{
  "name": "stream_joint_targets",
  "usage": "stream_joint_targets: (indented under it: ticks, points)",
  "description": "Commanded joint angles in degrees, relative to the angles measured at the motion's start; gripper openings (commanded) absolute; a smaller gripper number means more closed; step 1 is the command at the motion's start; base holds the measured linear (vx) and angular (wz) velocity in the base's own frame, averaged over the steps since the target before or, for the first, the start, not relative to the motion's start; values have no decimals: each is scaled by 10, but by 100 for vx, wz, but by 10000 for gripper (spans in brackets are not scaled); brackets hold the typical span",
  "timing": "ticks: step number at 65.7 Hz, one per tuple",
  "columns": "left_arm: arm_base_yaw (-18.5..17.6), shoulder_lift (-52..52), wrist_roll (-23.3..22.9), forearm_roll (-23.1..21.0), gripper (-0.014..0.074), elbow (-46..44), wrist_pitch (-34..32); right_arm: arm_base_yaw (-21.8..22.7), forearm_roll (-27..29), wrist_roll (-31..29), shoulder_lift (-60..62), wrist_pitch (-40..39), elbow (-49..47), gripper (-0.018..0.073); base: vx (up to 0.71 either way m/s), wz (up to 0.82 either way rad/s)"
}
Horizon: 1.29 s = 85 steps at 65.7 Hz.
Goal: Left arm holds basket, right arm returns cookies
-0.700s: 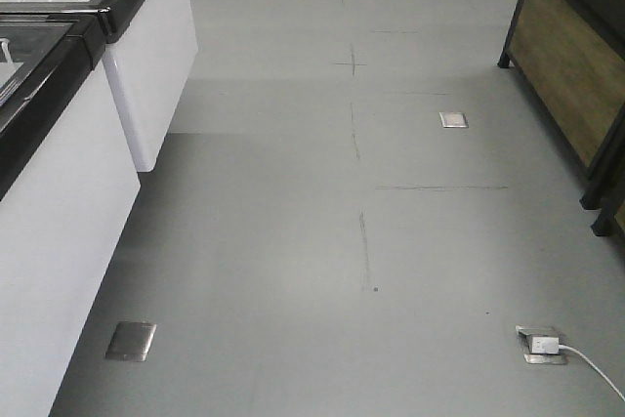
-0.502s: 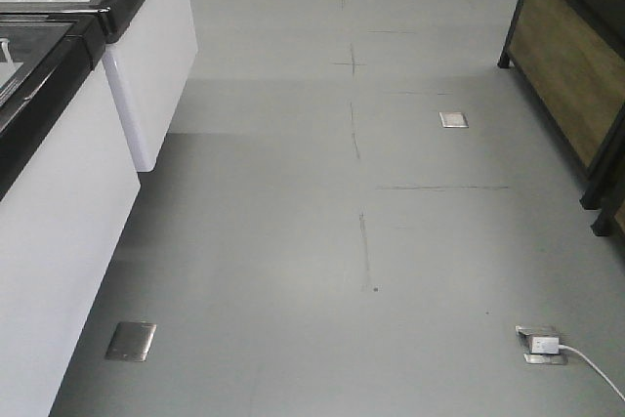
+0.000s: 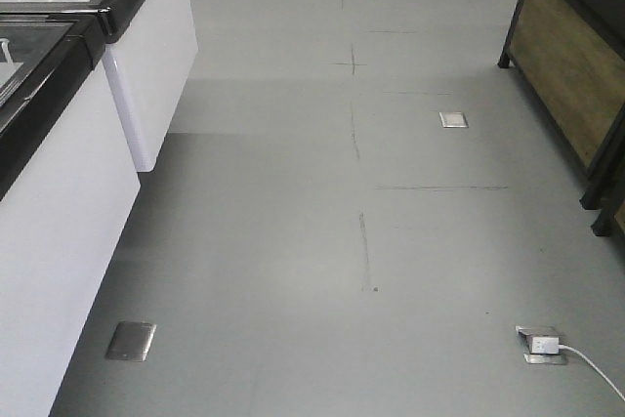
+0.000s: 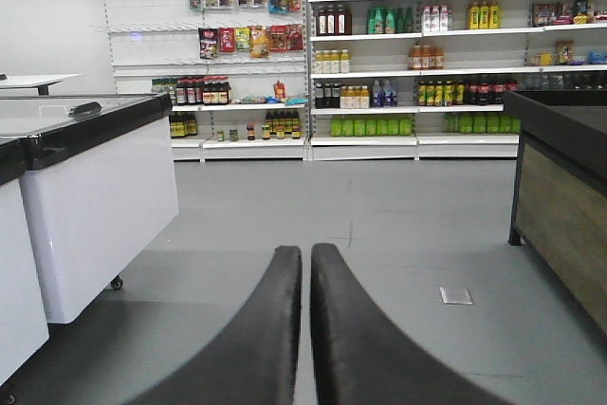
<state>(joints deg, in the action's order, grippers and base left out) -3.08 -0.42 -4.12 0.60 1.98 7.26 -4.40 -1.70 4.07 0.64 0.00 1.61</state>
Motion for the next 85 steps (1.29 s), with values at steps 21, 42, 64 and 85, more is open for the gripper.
stream_joint_targets:
  ticks: [21,42,64,85]
  points:
    - [0,-10,-1,-6,-7,-18,-45,4,-5,-4,7,-42,10,-10,0,0]
    - [0,-10,-1,-6,-7,-22,-56,4,-5,-4,7,-42,10,-10,0,0]
    - [0,-10,0,-6,-7,-22,-80,4,-5,-4,7,-42,10,-10,0,0]
    - [0,11,-3,-6,-7,-90,-59,4,-5,-4,7,-42,10,-10,0,0]
